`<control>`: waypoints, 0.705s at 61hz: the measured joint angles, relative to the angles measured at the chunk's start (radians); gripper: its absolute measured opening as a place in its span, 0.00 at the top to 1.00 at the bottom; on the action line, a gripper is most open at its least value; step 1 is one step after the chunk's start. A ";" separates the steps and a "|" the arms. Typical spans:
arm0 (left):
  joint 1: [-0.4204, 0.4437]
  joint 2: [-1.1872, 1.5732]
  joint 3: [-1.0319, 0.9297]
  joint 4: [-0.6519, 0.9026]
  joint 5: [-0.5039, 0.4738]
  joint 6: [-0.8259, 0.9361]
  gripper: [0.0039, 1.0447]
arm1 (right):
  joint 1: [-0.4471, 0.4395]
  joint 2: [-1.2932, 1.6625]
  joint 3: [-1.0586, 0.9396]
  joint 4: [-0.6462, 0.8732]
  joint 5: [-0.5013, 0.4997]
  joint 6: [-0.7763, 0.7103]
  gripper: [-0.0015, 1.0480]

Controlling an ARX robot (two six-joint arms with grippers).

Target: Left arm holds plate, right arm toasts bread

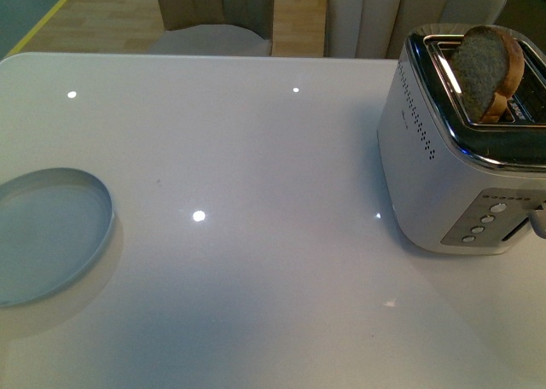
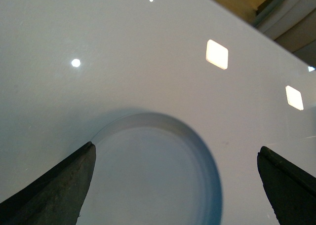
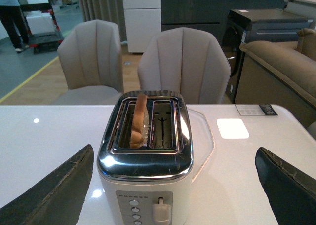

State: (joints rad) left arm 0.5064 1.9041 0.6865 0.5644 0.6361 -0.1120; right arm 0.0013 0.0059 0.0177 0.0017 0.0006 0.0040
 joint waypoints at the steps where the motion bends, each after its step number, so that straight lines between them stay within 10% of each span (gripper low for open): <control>1: -0.005 -0.017 -0.005 -0.002 -0.001 -0.005 0.07 | 0.000 0.000 0.000 0.000 0.000 0.000 0.08; 43: -0.686 -0.956 -0.340 -0.228 -0.428 -0.349 0.07 | 0.000 0.000 0.000 0.000 0.000 0.000 0.08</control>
State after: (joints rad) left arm -0.1791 0.9478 0.3462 0.3363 0.2085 -0.4606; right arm 0.0013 0.0059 0.0177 0.0017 0.0006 0.0040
